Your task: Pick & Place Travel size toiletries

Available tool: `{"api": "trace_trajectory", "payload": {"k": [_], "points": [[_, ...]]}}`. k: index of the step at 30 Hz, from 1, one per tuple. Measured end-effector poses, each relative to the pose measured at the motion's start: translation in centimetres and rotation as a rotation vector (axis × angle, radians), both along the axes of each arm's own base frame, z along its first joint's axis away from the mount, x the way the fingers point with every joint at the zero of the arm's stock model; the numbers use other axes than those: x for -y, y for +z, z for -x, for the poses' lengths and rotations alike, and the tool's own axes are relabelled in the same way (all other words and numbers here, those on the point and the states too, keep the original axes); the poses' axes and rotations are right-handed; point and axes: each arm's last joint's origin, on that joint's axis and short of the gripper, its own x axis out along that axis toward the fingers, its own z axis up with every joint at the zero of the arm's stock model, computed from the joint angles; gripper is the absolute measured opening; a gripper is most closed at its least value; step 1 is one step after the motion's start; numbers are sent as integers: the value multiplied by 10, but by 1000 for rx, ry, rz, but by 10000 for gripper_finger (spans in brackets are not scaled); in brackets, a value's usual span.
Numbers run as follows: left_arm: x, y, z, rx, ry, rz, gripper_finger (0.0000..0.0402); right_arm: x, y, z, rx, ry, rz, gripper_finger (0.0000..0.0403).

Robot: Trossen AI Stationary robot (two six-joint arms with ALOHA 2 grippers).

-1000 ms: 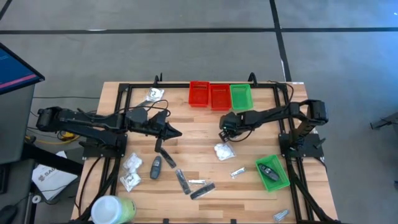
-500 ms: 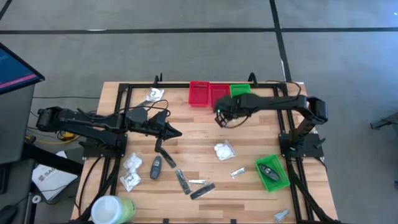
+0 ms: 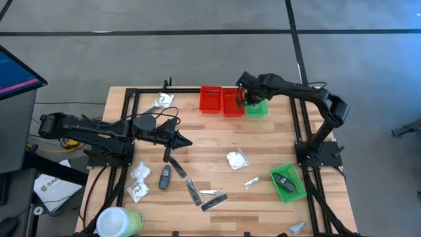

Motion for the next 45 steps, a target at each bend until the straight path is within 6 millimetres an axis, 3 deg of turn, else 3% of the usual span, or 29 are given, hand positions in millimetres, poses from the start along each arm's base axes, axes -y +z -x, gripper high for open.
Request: {"api": "trace_trajectory", "payload": {"k": [6,12,21,33,45], "points": [[0,0,0,1,0,-3,3,23,-23,-8,54,-11,-67,48],[0,0,0,1,3,-1,3,41,-60,-7,-26,-69,-154,50],[0,0,0,2,1,-6,3,49,-94,-9,-115,-91,-221,53],[0,0,0,4,1,-7,3,48,-99,-11,-113,-86,-246,66],[0,0,0,4,0,-7,3,48,-96,-10,-126,-50,-242,183]]}}
